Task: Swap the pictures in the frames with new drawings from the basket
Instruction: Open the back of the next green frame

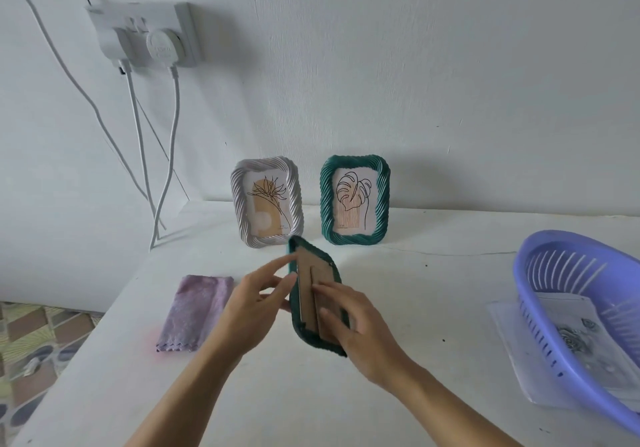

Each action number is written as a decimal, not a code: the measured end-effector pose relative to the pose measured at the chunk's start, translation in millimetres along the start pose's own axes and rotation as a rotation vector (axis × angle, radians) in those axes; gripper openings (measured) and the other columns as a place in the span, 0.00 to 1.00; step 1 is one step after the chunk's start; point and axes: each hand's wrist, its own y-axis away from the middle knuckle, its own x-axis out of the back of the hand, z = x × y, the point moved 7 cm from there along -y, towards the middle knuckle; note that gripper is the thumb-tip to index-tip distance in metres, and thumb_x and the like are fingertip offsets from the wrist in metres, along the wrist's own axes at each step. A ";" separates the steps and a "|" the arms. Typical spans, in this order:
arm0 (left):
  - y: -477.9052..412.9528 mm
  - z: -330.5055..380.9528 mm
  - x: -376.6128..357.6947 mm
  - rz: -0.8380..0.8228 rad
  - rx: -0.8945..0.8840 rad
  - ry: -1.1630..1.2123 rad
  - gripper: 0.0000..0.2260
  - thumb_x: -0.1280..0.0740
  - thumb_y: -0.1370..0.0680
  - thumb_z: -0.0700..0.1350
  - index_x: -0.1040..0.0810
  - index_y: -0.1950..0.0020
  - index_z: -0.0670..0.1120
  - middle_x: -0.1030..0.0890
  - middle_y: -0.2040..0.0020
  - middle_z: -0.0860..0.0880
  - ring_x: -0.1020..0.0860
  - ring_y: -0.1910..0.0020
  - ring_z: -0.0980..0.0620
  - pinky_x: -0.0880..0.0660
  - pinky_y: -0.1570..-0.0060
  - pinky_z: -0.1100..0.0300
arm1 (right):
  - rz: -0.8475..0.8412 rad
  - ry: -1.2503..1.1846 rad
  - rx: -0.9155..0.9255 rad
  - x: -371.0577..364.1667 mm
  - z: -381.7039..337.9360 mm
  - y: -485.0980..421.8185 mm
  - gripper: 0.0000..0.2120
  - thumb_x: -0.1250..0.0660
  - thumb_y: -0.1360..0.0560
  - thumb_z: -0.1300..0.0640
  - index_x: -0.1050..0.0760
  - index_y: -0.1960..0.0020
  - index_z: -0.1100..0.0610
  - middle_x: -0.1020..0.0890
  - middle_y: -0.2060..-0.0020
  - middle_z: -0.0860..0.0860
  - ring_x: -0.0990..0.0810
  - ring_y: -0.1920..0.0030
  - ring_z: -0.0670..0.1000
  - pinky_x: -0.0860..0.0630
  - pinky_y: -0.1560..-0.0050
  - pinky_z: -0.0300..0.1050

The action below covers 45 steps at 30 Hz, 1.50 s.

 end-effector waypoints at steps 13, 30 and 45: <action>10.3 -61.3 -35.5 -0.118 -0.176 -0.860 0.20 0.39 0.19 0.57 0.31 0.26 0.60 0.28 0.55 0.61 0.31 0.53 0.53 0.32 0.52 0.55 | 0.043 0.602 0.260 9.5 29.2 11.6 0.17 0.38 0.23 0.41 0.21 0.38 0.46 0.25 0.37 0.37 0.33 0.32 0.42 0.34 0.33 0.51; -21.2 -62.3 -43.7 0.045 -0.181 -0.744 0.18 0.43 0.19 0.61 0.25 0.32 0.57 0.25 0.35 0.55 0.30 0.35 0.50 0.35 0.40 0.49 | 0.221 0.594 0.215 54.6 50.4 -18.2 0.16 0.38 0.22 0.46 0.22 0.38 0.50 0.23 0.39 0.45 0.29 0.33 0.47 0.31 0.36 0.56; -19.3 -72.5 -58.9 0.081 -0.225 -0.955 0.22 0.48 0.18 0.60 0.32 0.25 0.57 0.28 0.32 0.52 0.32 0.33 0.46 0.36 0.41 0.44 | 0.278 0.724 0.238 51.3 68.2 -22.4 0.18 0.36 0.22 0.47 0.22 0.37 0.55 0.22 0.35 0.49 0.24 0.36 0.50 0.30 0.35 0.56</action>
